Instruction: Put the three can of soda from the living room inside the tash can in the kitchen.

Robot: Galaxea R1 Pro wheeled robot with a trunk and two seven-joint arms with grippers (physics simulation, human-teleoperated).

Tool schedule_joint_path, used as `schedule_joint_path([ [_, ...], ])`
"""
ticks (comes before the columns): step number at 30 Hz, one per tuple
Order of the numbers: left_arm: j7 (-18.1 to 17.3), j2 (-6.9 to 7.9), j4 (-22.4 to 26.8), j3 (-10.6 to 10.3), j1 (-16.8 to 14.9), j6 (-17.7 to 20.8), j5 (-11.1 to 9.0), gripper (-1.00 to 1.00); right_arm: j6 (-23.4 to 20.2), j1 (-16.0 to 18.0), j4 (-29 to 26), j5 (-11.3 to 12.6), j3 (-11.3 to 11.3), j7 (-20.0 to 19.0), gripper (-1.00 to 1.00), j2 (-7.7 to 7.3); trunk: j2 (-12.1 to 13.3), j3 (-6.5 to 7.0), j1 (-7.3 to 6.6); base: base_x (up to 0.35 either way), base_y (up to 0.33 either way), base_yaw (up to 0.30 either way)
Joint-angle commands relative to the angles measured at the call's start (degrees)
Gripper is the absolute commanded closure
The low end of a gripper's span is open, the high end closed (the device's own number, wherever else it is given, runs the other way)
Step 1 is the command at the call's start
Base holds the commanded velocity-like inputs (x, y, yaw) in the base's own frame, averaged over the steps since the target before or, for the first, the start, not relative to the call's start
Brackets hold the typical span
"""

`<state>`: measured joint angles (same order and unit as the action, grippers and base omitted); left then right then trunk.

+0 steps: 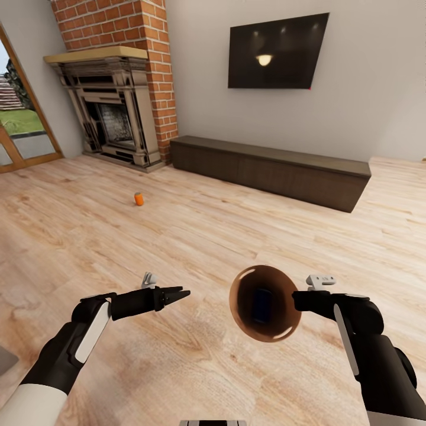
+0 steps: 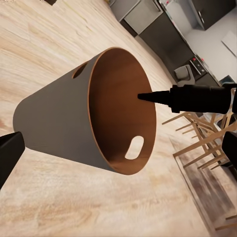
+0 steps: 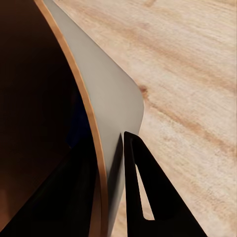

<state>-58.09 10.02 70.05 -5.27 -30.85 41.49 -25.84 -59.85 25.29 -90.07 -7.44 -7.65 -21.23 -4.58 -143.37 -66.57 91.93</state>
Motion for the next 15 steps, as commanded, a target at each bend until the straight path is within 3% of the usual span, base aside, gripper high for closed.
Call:
schedule_joint_path([
  [1, 0.0, 0.00, 0.0, 0.0, 0.0, 0.0, 0.0, -1.00, -0.1, 0.0, 0.0, 1.2, 0.0, -0.3, 1.00, 0.01, 0.0, 0.10, 0.00, 0.000, 0.000, 0.000],
  [8, 0.0, 0.00, 0.0, 0.0, 0.0, 0.0, 0.0, -1.00, -0.1, 0.0, 0.0, 1.2, -1.3, -0.3, 1.00, -0.08, 0.0, 0.74, 0.00, 0.019, 0.000, 0.000],
  [15, 0.0, -0.05, 0.0, -0.1, 0.0, -0.1, 0.0, -1.00, -0.1, 0.0, 0.0, 1.2, -1.6, -0.3, 1.00, -0.08, 0.0, 1.39, 0.00, 0.265, 0.000, 0.000],
])
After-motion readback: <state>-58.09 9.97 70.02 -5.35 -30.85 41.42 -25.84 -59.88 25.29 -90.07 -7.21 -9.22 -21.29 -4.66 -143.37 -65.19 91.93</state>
